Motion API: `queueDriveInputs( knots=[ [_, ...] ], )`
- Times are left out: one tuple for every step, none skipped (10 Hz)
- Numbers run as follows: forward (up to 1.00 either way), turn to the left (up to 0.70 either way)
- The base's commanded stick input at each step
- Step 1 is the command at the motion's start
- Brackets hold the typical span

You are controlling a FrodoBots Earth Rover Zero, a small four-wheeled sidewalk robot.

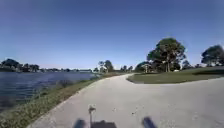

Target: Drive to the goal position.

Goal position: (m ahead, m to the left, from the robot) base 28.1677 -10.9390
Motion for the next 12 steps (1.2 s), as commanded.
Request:
queueDriveInputs(
  knots=[
    [0.85, 0.08],
    [0.85, 0.01],
    [0.85, 0.0],
    [0.85, 0.0],
    [0.85, 0.0],
    [0.85, 0.0],
    [0.85, 0.0],
    [0.85, 0.0],
    [0.85, 0.0],
    [0.85, 0.0],
    [0.85, 0.0],
    [0.85, 0.0]
  ],
)
